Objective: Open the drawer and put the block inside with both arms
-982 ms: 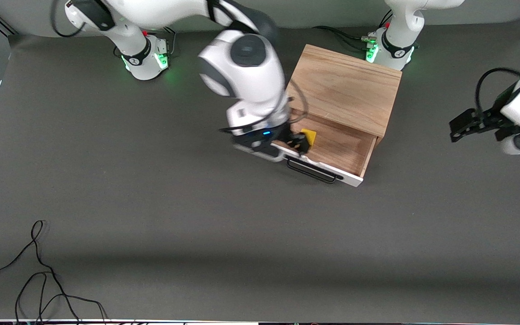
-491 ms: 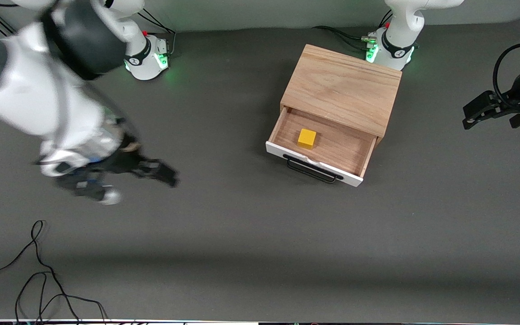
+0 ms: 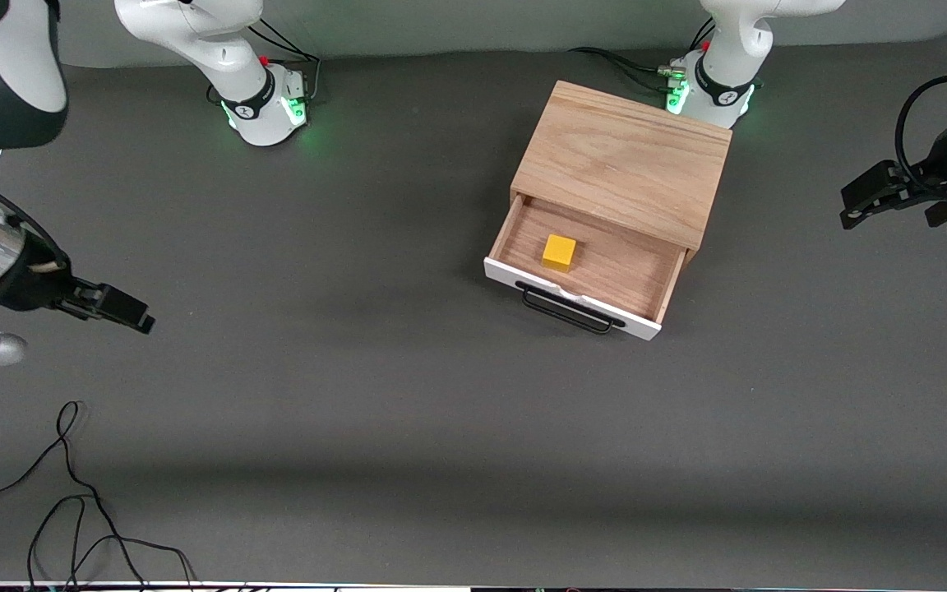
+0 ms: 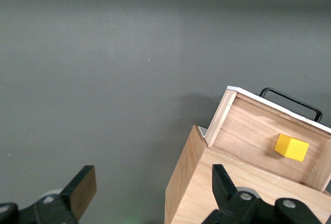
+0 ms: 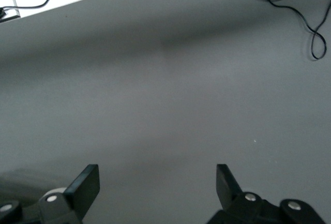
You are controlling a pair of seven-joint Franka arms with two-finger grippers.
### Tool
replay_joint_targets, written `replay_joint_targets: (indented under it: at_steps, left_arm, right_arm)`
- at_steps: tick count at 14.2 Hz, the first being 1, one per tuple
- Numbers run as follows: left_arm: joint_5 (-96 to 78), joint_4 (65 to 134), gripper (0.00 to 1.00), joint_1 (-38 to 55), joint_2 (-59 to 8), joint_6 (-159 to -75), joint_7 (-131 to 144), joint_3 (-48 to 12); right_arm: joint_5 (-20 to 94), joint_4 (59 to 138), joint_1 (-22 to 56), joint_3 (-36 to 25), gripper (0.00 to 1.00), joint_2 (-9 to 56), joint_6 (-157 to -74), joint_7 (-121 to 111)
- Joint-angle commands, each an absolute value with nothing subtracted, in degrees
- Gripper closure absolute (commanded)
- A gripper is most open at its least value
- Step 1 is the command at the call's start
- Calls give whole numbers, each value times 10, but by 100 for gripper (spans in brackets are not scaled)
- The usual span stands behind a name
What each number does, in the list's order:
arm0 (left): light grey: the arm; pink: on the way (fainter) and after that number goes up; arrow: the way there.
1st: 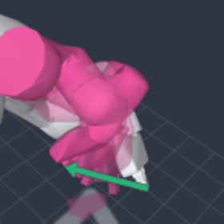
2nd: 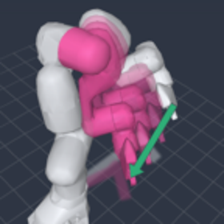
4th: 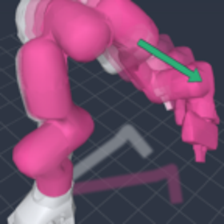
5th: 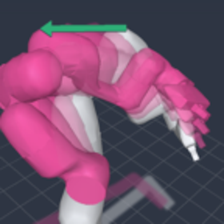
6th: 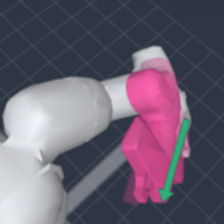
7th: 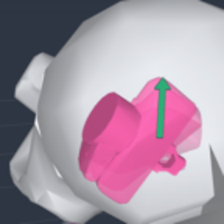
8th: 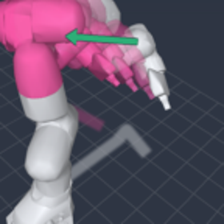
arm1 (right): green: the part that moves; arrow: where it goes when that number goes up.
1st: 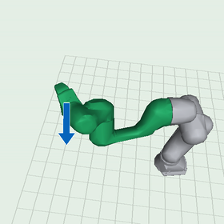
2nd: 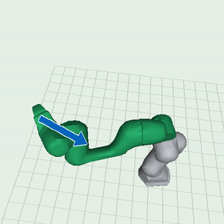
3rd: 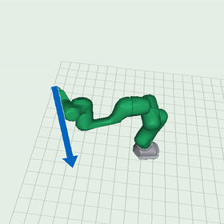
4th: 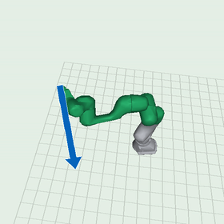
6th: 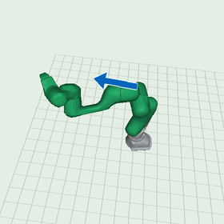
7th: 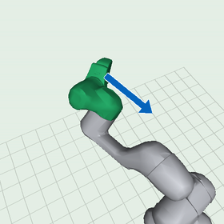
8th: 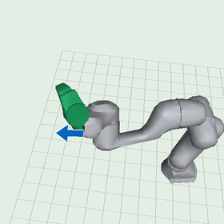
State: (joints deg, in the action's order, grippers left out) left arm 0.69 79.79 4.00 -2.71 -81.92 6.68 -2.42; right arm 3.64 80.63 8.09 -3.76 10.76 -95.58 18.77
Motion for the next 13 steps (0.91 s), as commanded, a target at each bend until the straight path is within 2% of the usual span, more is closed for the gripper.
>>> replay_joint_targets:
  at_steps: [1,5,13]
  left_arm:
    - [2,876,0,35,35,-843,55,-24]
    - [2,894,0,36,50,-838,47,-24]
    - [4,890,0,36,45,-839,4,-22]
  right_arm:
    - [38,878,71,-31,0,48,-967,163]
    - [38,917,61,-31,0,26,-969,120]
    - [8,912,61,-35,0,31,-942,56]
